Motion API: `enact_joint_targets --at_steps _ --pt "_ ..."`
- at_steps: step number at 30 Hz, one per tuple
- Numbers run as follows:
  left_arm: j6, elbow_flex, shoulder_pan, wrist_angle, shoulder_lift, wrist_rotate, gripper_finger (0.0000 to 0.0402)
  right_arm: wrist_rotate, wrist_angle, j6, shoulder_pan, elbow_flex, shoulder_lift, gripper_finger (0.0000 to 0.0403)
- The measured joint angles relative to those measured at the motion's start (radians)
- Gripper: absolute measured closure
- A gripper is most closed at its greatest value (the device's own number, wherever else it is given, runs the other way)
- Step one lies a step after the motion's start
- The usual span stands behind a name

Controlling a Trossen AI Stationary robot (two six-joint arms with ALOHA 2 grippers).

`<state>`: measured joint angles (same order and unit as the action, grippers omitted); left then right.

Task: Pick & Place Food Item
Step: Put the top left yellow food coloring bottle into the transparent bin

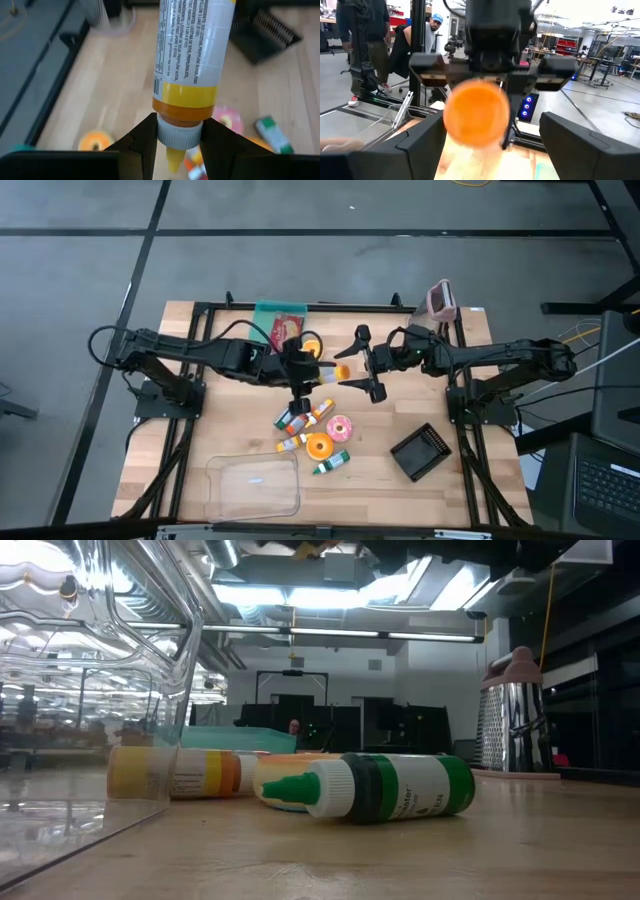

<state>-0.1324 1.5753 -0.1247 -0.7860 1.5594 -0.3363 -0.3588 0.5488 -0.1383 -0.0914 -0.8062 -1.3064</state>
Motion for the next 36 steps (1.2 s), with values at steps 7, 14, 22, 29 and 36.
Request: enact_joint_targets --at_steps 7,14,22,29,36 --pt "0.015 0.0 0.018 0.004 0.004 0.011 0.0287 0.011 -0.002 -0.003 0.0 0.0 0.0 0.0092" --pt "0.015 0.0 0.017 0.005 0.004 0.025 0.0287 0.011 -0.002 -0.007 0.0 0.0 0.0 0.0112" --pt "0.008 0.0 0.018 0.004 0.004 0.033 0.0287 0.01 -0.002 -0.008 0.0 0.0 0.0 0.0177" --pt "0.003 0.0 0.018 0.004 0.004 0.025 0.0287 0.01 0.001 -0.012 0.0 0.0 0.0 0.0249" --pt "0.009 0.0 0.009 0.005 0.004 0.007 0.024 0.01 -0.003 -0.015 0.0 0.0 0.0 0.0275"
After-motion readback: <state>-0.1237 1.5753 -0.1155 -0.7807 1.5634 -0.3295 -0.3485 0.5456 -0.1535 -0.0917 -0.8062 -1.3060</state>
